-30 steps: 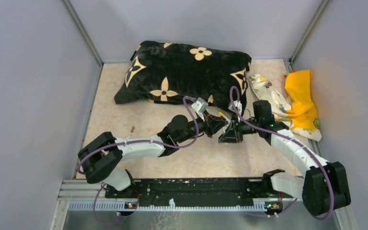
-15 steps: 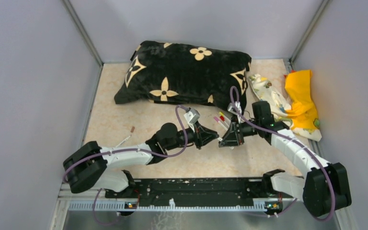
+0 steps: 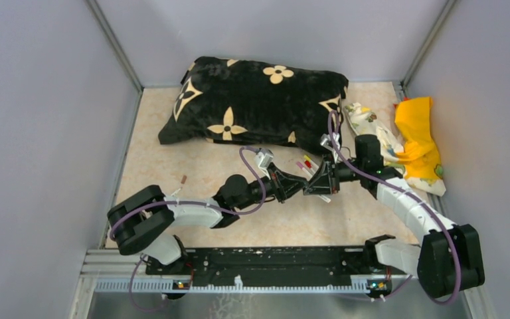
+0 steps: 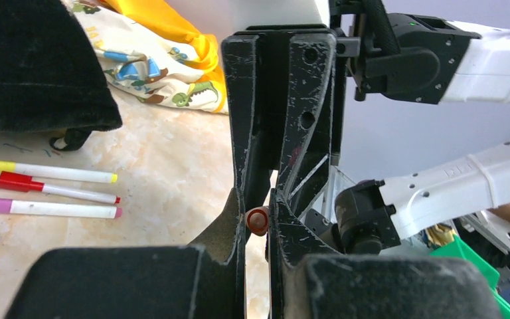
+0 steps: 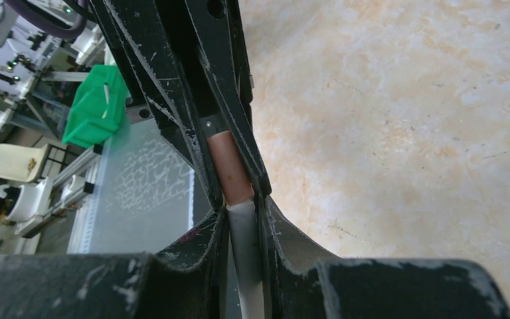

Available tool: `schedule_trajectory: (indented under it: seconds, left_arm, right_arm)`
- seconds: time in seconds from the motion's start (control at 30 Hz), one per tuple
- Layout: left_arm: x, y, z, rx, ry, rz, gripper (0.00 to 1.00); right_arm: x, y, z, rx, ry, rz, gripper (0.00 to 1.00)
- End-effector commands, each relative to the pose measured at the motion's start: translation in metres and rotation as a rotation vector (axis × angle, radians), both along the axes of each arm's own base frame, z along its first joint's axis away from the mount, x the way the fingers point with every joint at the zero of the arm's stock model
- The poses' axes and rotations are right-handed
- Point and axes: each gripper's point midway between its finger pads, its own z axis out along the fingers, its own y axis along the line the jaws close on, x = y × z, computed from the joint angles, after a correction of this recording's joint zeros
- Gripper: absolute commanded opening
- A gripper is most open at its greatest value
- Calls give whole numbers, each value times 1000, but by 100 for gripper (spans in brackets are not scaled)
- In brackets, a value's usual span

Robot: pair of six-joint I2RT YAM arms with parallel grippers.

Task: Insert the pens into the pen caps
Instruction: Press the pen cap onto the pen.

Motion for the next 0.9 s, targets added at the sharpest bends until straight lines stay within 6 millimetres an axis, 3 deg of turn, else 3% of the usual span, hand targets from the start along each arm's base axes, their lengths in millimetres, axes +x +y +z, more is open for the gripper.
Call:
schedule_trajectory:
  seconds: [0.0, 0.1, 0.23, 0.57, 0.87]
  left_arm:
    - [-125, -6, -83, 265, 213, -453, 0]
    - [-106, -1, -83, 243, 238, -354, 0]
    - [-88, 1, -65, 159, 233, -288, 0]
    - [-52, -4, -21, 17, 214, -205, 22]
    - [-36, 3, 7, -46, 171, -146, 51]
  right_arm:
    - [78, 8, 68, 6, -488, -172, 0]
    - [79, 10, 58, -17, -471, -160, 0]
    - [75, 17, 46, -32, -444, -127, 0]
    - [69, 24, 34, -29, -398, -78, 0]
    - [66, 25, 34, -16, -386, -69, 0]
